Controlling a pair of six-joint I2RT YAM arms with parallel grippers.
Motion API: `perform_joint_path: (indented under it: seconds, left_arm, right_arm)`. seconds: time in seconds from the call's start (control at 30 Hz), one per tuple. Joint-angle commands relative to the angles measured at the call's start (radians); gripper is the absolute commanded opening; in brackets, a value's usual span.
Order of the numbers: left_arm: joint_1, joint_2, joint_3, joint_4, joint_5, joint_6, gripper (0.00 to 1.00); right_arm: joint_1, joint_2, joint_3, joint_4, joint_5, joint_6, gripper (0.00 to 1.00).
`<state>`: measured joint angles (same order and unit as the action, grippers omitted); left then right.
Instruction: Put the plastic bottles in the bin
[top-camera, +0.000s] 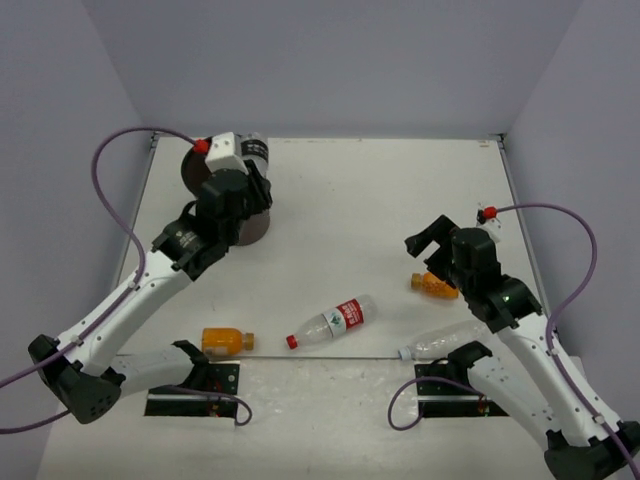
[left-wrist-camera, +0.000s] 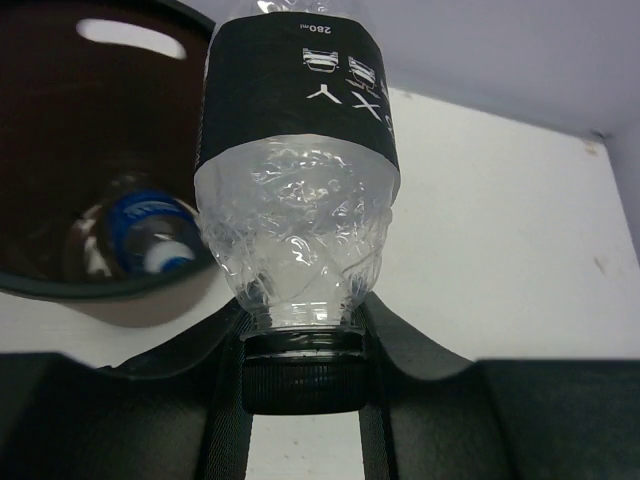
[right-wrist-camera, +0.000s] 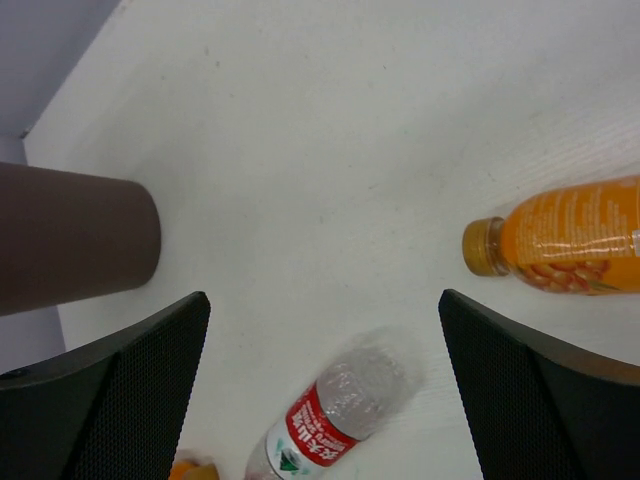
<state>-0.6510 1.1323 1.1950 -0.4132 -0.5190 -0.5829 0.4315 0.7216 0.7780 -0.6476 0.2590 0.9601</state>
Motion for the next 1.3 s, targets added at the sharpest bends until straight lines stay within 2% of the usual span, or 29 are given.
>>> perform_joint_path:
  seconds: [0.0, 0.13, 0.2, 0.27, 0.3, 0.37, 0.43, 0.47, 0.8, 1.0, 1.27]
  left_arm:
    - [0.141, 0.06, 0.119, -0.118, -0.033, -0.052, 0.0]
    - [0.198, 0.116, 0.176, -0.181, -0.009, -0.102, 0.0]
    - [0.217, 0.138, 0.198, -0.199, 0.007, -0.109, 0.06]
    - [0.227, 0.149, 0.21, -0.209, 0.017, -0.102, 0.26]
    - [0.228, 0.149, 0.211, -0.212, 0.018, -0.099, 0.39]
    - [0.228, 0.143, 0.209, -0.211, 0.014, -0.094, 0.72]
    - [0.228, 0.135, 0.208, -0.211, 0.015, -0.089, 0.92]
    - [0.228, 0.132, 0.209, -0.208, 0.019, -0.083, 0.99]
    - [0.226, 0.093, 0.247, -0.183, 0.181, 0.043, 1.0]
    - [0.227, -0.049, 0.066, -0.028, 0.362, 0.163, 1.0]
    - [0.227, -0.248, -0.156, 0.065, 0.479, 0.169, 1.0]
  right_arm:
    - [-0.008, 0.002, -0.063, -0.063, -0.014, 0.045, 0.99]
    - [-0.018, -0.024, -0.094, -0.078, -0.007, 0.071, 0.99]
    - [-0.023, -0.044, -0.098, -0.089, -0.009, 0.077, 0.99]
    - [-0.026, -0.068, -0.098, -0.113, 0.009, 0.079, 0.99]
    - [-0.027, -0.081, -0.099, -0.129, 0.025, 0.079, 0.99]
    - [-0.03, -0.097, -0.101, -0.159, 0.054, 0.087, 0.99]
    - [-0.03, -0.112, -0.105, -0.172, 0.058, 0.098, 0.99]
    - [-0.03, -0.118, -0.108, -0.177, 0.06, 0.102, 0.99]
    - [-0.04, -0.132, -0.124, -0.204, 0.087, 0.156, 0.99]
    - [-0.051, -0.12, -0.16, -0.216, 0.131, 0.221, 0.99]
    - [-0.117, -0.017, -0.175, -0.214, 0.181, 0.28, 0.99]
